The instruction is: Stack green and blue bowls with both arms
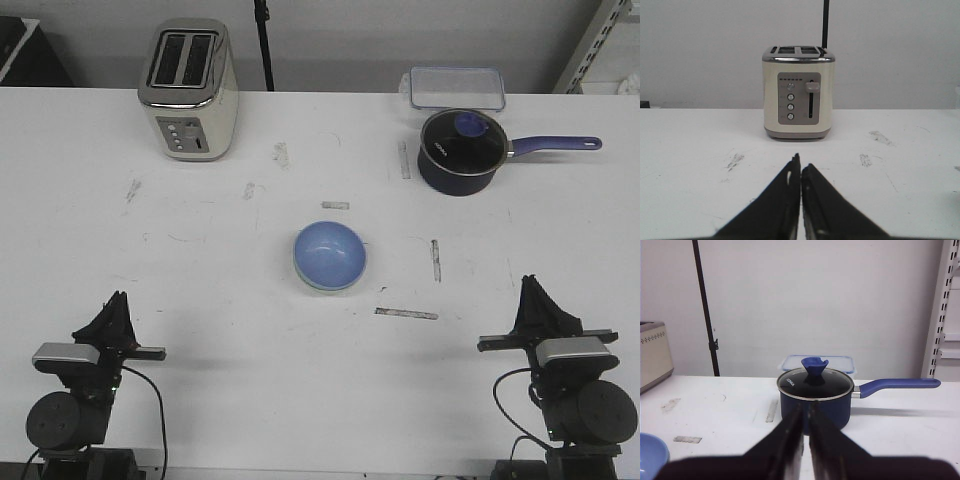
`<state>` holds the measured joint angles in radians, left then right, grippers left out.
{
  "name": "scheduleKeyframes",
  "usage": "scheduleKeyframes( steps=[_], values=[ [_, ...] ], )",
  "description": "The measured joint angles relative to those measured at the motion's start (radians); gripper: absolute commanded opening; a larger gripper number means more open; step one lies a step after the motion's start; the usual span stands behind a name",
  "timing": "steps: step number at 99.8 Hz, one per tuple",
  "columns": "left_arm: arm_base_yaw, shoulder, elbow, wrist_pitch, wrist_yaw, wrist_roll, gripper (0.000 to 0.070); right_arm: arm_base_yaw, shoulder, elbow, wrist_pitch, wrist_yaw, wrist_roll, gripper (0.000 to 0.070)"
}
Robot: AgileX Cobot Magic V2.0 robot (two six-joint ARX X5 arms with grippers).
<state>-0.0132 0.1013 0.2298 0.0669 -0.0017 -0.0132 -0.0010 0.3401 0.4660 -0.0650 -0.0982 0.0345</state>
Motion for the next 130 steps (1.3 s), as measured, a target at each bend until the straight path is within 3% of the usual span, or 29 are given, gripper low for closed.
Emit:
scheduleKeyframes(
  steps=[32, 53, 88, 130],
  values=[
    [0.0, -0.095, -0.141, 0.041, 0.0, 0.0, 0.0002, 0.0, 0.0, 0.0, 0.0, 0.0, 0.0, 0.001],
    [0.0, -0.094, -0.196, 0.142, 0.0, 0.0, 0.0002, 0.0, 0.0, 0.0, 0.0, 0.0, 0.0, 0.001],
    [0.0, -0.096, -0.196, 0.126, -0.022, 0.0, 0.0002, 0.0, 0.0, 0.0, 0.0, 0.0, 0.0, 0.001],
    [0.0, -0.096, -0.196, 0.089, 0.017, 0.0, 0.0001, 0.0, 0.0, 0.0, 0.0, 0.0, 0.0, 0.001]
  ],
)
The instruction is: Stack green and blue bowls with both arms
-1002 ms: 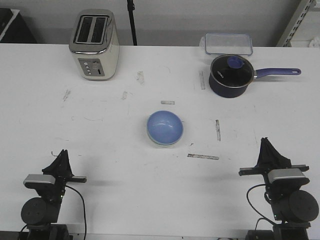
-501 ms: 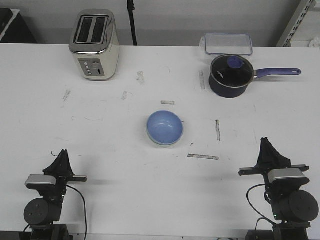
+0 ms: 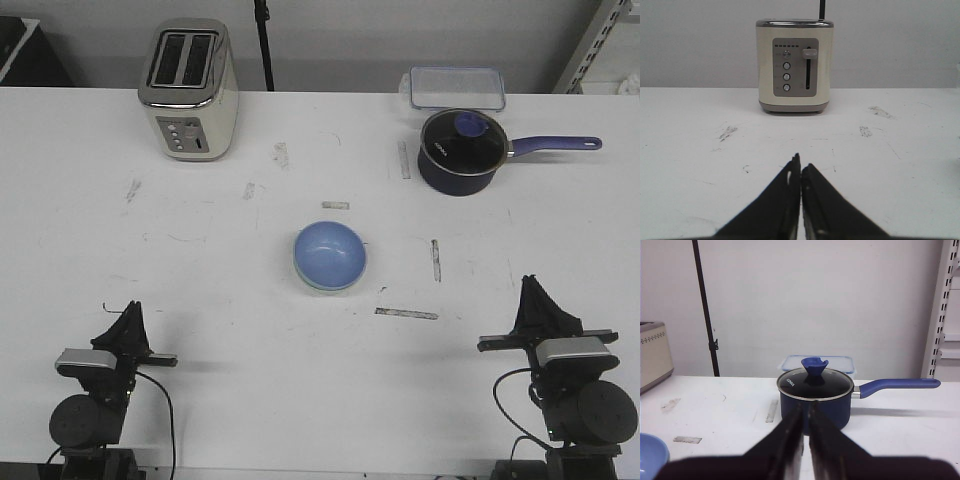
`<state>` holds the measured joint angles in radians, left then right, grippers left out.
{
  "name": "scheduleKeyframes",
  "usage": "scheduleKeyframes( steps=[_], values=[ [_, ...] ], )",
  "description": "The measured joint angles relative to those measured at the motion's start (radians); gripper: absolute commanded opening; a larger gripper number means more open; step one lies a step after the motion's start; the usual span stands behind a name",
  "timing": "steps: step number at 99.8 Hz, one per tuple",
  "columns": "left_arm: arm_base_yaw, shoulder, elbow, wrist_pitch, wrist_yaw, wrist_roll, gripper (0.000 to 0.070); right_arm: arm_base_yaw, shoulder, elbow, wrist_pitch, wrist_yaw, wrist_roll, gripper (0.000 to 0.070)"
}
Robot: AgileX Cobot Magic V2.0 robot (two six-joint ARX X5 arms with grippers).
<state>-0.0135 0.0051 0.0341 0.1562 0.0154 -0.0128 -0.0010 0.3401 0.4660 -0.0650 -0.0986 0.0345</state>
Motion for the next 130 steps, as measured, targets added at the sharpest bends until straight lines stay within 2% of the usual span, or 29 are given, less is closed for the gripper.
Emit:
scheduleKeyframes(
  steps=[26, 45, 130],
  values=[
    [0.0, 0.0, 0.0, 0.0, -0.002, 0.014, 0.0002, 0.0, 0.0, 0.0, 0.0, 0.0, 0.0, 0.001],
    [0.0, 0.0, 0.0, -0.001, -0.036, 0.018, 0.0002, 0.0, 0.0, 0.0, 0.0, 0.0, 0.0, 0.001],
    [0.0, 0.0, 0.0, -0.013, -0.04, 0.021, 0.0001, 0.0, 0.0, 0.0, 0.0, 0.0, 0.0, 0.001]
  ],
)
